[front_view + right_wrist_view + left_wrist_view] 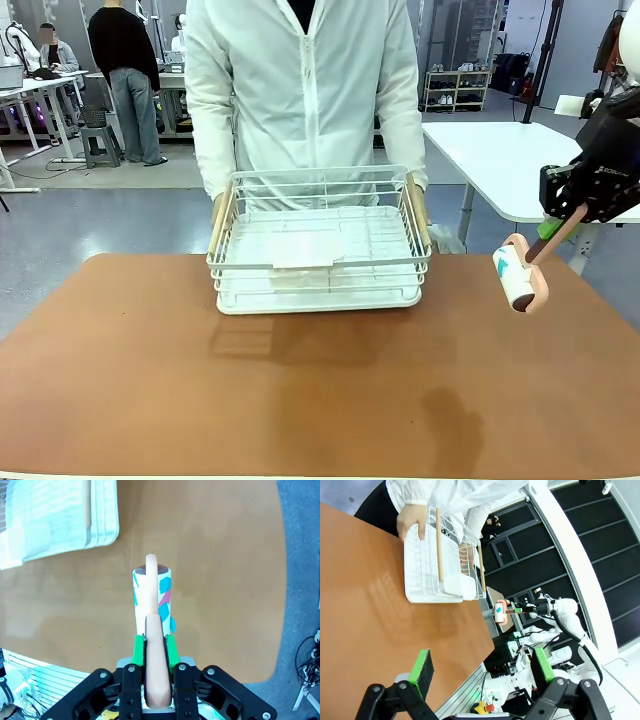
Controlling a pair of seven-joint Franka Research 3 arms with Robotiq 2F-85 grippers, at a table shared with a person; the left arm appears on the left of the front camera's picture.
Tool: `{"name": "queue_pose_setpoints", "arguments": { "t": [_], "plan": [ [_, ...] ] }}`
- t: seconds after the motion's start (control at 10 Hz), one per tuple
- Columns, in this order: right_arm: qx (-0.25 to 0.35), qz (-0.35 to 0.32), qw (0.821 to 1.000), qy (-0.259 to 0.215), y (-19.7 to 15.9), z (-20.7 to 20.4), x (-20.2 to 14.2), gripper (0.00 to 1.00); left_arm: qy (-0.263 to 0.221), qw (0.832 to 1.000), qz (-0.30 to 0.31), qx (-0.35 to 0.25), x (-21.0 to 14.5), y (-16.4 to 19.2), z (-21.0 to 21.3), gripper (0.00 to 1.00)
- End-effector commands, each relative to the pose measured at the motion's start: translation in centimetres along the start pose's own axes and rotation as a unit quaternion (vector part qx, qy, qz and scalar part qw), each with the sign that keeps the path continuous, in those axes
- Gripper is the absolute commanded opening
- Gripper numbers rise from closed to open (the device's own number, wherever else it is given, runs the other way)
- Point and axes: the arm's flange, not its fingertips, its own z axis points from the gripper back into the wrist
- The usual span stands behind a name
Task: Clean the table.
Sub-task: Place the Lint Roller down when the Dish drying rack is positioned in the middle of the table.
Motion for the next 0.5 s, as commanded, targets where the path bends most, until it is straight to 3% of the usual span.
{"name": "queue_pose_setpoints", "arguments": {
  "t": [0.0,0.4],
  "plan": [
    [-0.001,0.001,1.0,0.003,0.25,0.27,0.25,0.21,-0.005,1.0,-0.007,-0.009,-0.07,-0.03,0.24,1.0],
    [-0.001,0.001,1.0,0.003,0.25,0.27,0.25,0.21,-0.005,1.0,-0.007,-0.009,-0.07,-0.03,0.24,1.0]
  ]
}}
